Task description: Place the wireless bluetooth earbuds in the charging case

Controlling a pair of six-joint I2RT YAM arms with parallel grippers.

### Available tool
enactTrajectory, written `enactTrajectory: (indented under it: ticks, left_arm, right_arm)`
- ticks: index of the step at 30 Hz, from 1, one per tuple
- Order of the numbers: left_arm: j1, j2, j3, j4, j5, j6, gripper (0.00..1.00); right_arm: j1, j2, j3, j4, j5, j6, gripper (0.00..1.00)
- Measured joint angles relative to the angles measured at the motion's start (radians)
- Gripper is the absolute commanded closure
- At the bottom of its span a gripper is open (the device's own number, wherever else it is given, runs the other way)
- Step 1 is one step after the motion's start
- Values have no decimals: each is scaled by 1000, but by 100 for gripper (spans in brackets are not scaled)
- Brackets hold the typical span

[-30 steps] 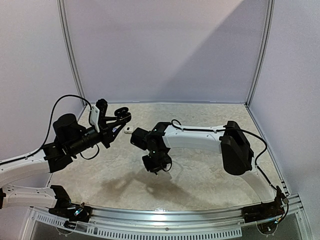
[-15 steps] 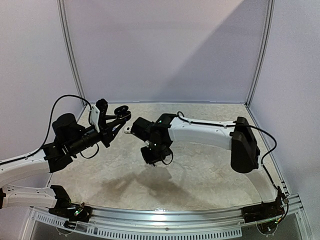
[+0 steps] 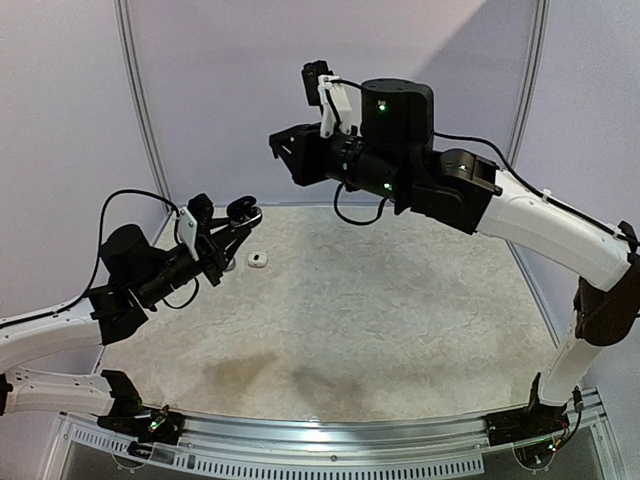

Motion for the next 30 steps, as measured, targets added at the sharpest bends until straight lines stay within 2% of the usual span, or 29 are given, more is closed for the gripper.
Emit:
enactTrajectory:
  ticks: [4,12,18,30]
  left_arm:
    - [0,2,0,19,1,14,100]
    - [0,2,0,31,-2,2,100]
    - [0,10,0,34,-17,-13,100]
    - [0,13,0,37,-24,-34,100]
  right_arm:
    - [27,72,0,161,-72,-86,100]
    - [55,149,-77,280,-154,-135,100]
    - [56,149,-133,370,-143,-105,100]
    - [56,150,-196,428,-71,-76,100]
